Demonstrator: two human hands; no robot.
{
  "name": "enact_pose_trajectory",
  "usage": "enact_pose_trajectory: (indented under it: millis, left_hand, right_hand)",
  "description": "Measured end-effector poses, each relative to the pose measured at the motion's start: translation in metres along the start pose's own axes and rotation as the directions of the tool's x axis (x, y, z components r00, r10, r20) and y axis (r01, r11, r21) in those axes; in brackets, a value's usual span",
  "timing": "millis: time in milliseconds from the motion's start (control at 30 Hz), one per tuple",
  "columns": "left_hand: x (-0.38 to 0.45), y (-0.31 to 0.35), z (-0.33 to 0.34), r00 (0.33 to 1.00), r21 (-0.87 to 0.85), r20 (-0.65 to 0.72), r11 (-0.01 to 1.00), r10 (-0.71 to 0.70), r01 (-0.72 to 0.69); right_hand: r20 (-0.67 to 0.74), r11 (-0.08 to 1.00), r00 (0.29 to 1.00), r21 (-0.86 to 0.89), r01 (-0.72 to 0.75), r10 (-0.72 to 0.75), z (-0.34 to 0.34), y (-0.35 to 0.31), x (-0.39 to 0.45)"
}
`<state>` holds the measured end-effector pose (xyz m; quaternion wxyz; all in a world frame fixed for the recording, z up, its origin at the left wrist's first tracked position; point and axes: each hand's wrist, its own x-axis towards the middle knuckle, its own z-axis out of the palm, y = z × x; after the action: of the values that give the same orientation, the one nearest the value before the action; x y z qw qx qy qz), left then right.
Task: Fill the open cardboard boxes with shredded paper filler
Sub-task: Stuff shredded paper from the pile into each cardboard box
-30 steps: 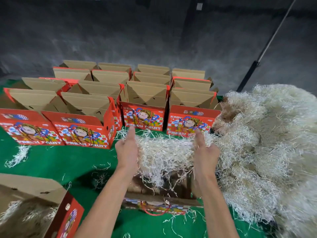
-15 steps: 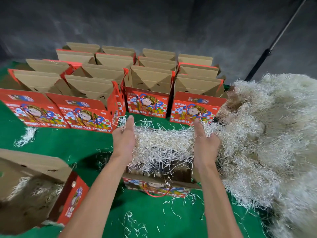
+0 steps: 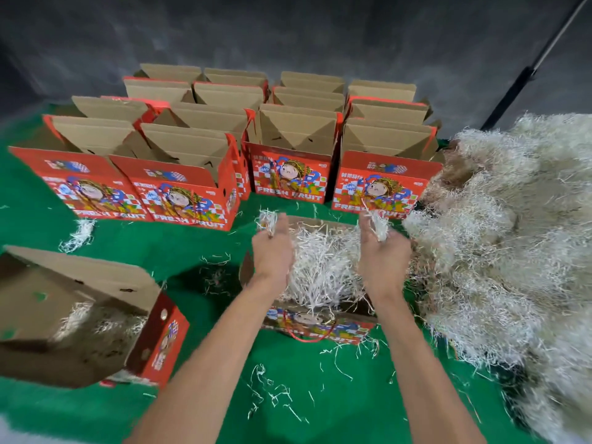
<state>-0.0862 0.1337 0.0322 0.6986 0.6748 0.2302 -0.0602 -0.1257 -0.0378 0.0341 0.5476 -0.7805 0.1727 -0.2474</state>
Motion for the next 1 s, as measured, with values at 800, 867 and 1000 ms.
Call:
enact_pose_trajectory:
  millis: [800, 867, 1000]
  left_hand:
    - [-0.015, 0.043, -0.056, 0.904, 0.581, 0.427, 0.776, -0.033, -0.246]
    - [-0.021, 0.047, -0.055, 0.923, 0.676, 0.384, 0.676, 0.015, -0.292]
    - [-0.029, 0.050, -0.054, 0.930, 0.784, 0.367, 0.529, 0.027, -0.325]
  right_hand:
    - [0.408, 0.952, 0.911, -0.251, 0.175, -0.059, -0.058, -0.008, 0.014]
    - [0.375, 0.990, 0.926, -0.100, 0.095, -0.051, -0.058, -0.008, 0.014]
    - [0.373, 0.985, 0.926, -0.131, 0.114, -0.057, -0.056, 0.000, 0.017]
